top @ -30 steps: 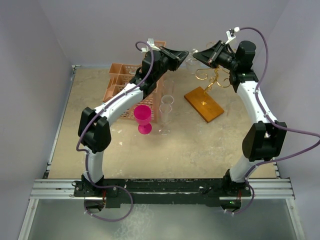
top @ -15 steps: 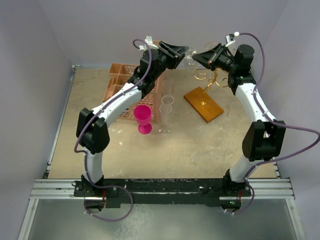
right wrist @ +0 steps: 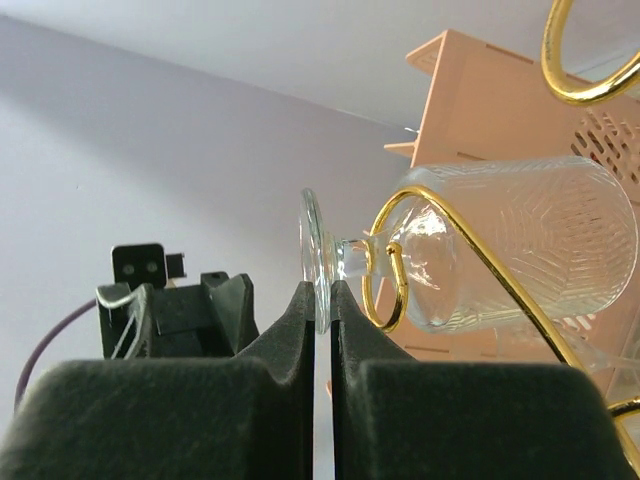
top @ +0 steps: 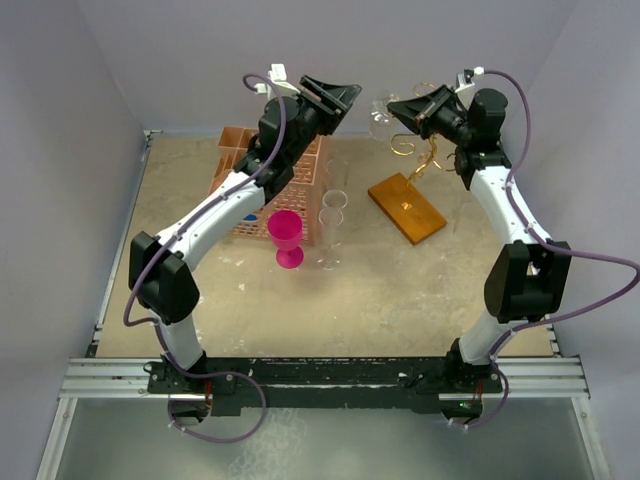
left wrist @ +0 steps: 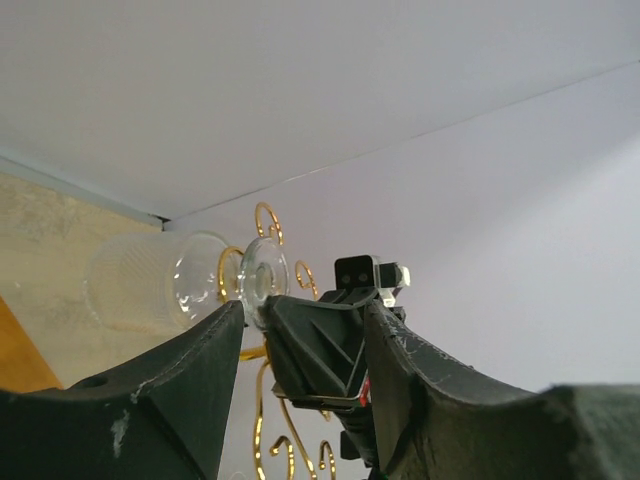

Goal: Take the wine glass off the wine glass rack
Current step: Pick up the wine glass from the wine rack.

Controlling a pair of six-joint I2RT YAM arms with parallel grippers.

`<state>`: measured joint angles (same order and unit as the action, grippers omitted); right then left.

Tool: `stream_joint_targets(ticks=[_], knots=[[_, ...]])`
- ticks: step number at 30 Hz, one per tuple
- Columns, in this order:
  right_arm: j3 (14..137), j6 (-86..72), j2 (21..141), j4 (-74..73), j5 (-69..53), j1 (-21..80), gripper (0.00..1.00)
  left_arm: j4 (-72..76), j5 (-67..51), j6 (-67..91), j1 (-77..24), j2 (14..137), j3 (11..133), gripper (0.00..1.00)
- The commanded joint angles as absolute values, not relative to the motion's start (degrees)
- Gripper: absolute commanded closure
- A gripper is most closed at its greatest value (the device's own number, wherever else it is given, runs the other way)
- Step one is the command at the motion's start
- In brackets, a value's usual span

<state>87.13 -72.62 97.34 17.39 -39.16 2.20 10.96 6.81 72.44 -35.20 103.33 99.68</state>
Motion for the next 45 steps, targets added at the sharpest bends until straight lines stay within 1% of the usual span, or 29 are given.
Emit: stream_joint_targets(ticks=[1,6,9,12,15,19,21,22,24,29,33,37,41,45], knots=[[91.3,-74.7,95.4,18.5,-34.6,2.3,1.0,11.4,9.1,67.7,-34.8,98.8,97.9,0.51],[94.3,-72.5,96.5,14.3,-34.7,2.7,1.0,10.8,9.8,63.4,-34.8,97.6,96.9,0.51],[96.0,-68.4,96.6,11.1,-34.4,2.8,1.0,9.6,8.3,60.0,-34.8,98.1,98.4,0.47],[92.9,-70.2,95.4,15.0,-36.9,2.7,1.0,6.3,5.0,60.4,-34.5,100.4,101.4,0.45],[91.3,-71.0,94.7,17.6,-38.3,2.7,1.0,9.5,0.0,65.6,-33.9,102.9,100.8,0.45],[91.1,-70.9,94.9,18.9,-41.3,2.7,1.0,15.0,-7.3,70.4,-33.8,107.7,103.3,0.5],[91.3,-70.9,94.8,19.1,-41.6,2.7,1.0,15.1,-10.0,72.4,-33.7,110.1,105.7,0.54],[91.5,-70.9,94.9,19.1,-41.7,2.7,1.0,14.7,-10.4,73.3,-33.7,110.8,106.2,0.54],[92.0,-70.7,95.1,19.0,-42.4,2.7,1.0,15.4,-9.4,73.7,-33.7,110.9,105.9,0.55],[91.3,-71.0,95.1,20.0,-42.9,2.7,1.0,11.7,-5.2,71.9,-33.7,109.9,106.3,0.55],[90.2,-71.5,94.9,21.2,-43.2,2.7,1.0,12.8,-5.0,72.9,-33.7,110.8,107.0,0.55],[90.1,-71.9,94.6,21.8,-43.5,2.6,1.0,12.4,-4.5,73.1,-33.7,112.6,109.7,0.6],[90.0,-71.8,94.6,21.8,-43.5,2.6,1.0,12.1,-4.5,73.3,-33.7,114.7,112.6,0.67],[89.7,-72.0,94.6,22.2,-43.7,2.6,1.0,10.6,-4.5,73.3,-33.7,115.5,114.0,0.66]])
